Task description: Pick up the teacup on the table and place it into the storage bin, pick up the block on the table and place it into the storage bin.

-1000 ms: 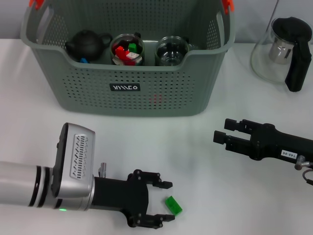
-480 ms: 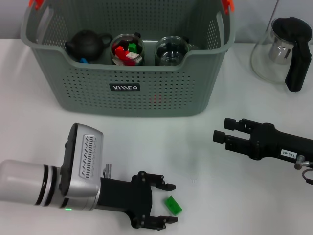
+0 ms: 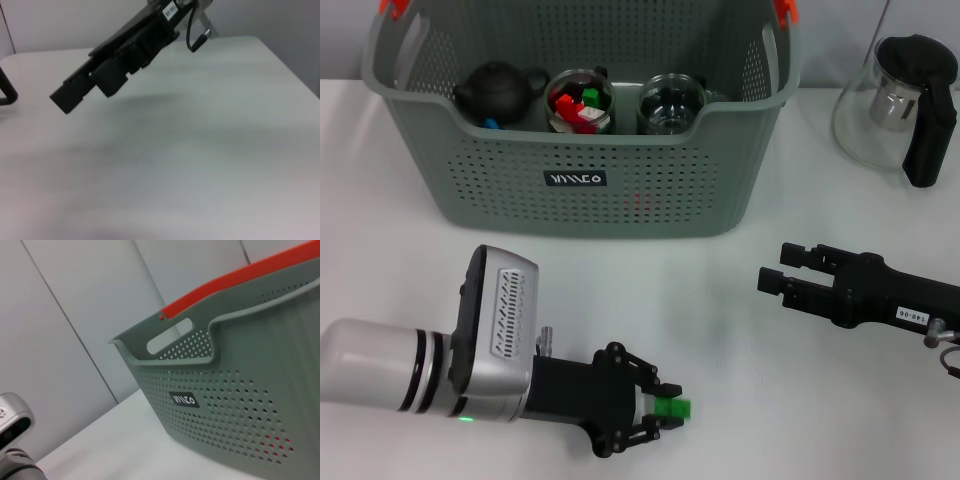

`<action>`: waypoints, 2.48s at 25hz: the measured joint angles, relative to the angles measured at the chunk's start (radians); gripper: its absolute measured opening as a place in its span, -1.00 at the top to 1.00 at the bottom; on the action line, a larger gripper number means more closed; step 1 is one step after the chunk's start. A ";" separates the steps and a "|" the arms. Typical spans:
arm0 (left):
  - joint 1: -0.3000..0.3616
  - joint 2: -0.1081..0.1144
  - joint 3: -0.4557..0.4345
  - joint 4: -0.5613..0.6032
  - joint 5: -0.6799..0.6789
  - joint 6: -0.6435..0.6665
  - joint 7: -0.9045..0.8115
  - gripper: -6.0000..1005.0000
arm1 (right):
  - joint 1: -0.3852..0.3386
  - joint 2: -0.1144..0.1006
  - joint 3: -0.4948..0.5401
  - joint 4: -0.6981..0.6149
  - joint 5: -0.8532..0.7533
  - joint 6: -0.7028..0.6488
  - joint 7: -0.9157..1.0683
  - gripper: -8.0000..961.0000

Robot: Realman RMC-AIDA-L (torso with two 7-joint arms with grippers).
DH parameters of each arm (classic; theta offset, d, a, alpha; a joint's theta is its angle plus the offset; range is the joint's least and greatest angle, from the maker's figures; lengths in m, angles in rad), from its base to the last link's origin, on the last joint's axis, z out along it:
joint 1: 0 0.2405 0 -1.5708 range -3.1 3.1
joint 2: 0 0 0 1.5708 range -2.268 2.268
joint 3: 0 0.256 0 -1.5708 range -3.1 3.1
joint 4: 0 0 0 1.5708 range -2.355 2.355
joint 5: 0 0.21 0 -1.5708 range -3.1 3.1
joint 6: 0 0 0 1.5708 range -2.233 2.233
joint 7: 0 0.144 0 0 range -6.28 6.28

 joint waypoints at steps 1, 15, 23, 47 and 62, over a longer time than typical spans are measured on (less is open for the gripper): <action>-0.001 0.000 0.006 -0.001 0.000 -0.007 -0.001 0.23 | 0.000 0.000 0.000 0.000 0.000 0.000 0.000 -0.49; 0.026 0.006 -0.017 0.118 -0.067 0.116 -0.122 0.62 | -0.001 -0.003 0.000 0.000 0.002 0.000 0.000 -0.49; -0.046 0.029 -0.398 0.471 -0.248 0.460 -0.502 0.60 | 0.011 -0.003 0.002 0.000 0.000 0.002 0.000 -0.49; -0.165 0.013 -0.123 0.510 0.028 -0.433 -0.729 0.30 | 0.014 -0.002 0.002 -0.008 0.006 -0.007 -0.003 -0.49; 0.030 0.102 -0.469 0.135 -0.129 0.325 -0.359 -0.63 | -0.012 0.013 0.075 0.010 0.006 -0.133 -0.179 -0.49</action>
